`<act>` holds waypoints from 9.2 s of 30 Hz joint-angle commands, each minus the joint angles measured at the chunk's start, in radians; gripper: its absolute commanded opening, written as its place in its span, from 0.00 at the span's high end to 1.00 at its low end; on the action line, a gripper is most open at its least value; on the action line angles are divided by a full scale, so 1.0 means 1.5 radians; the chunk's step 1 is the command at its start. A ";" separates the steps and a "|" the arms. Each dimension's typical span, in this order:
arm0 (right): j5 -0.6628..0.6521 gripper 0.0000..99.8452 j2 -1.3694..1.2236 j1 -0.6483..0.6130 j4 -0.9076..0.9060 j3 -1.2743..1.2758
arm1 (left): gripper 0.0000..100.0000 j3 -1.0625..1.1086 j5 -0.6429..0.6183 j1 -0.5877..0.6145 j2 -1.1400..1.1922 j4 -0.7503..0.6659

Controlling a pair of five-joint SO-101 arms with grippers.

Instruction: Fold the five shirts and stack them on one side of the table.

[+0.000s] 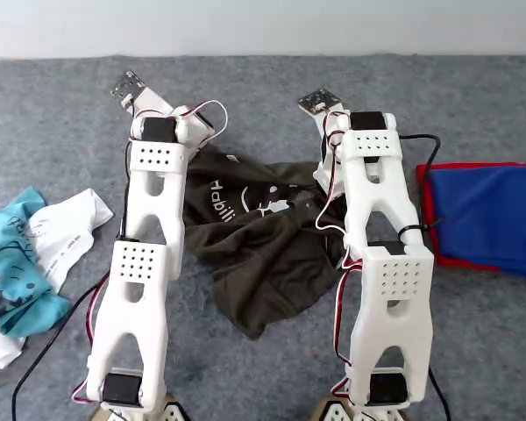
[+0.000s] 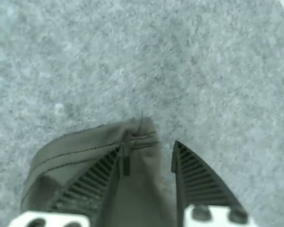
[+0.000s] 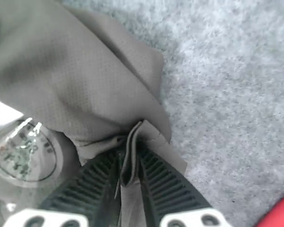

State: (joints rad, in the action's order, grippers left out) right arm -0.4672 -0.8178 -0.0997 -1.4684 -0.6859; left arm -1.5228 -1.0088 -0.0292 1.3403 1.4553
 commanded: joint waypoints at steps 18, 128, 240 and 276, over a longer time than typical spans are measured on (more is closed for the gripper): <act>0.004 0.99 0.003 -0.001 0.008 -0.005 | 0.89 0.047 -0.005 0.001 -0.012 -0.026; -0.053 0.99 0.331 0.014 -0.008 0.304 | 0.82 0.547 0.002 0.180 -0.395 0.171; -0.054 0.99 0.329 0.027 -0.016 0.307 | 0.82 0.279 1.595 0.179 -0.214 0.199; -0.027 0.99 0.218 0.025 -0.077 0.230 | 0.94 0.244 1.782 0.162 -0.114 0.188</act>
State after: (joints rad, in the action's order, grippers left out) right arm -0.5178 -0.5063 -0.0568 -1.5696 -0.2992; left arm -1.1393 1.6533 0.2194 1.1669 1.7407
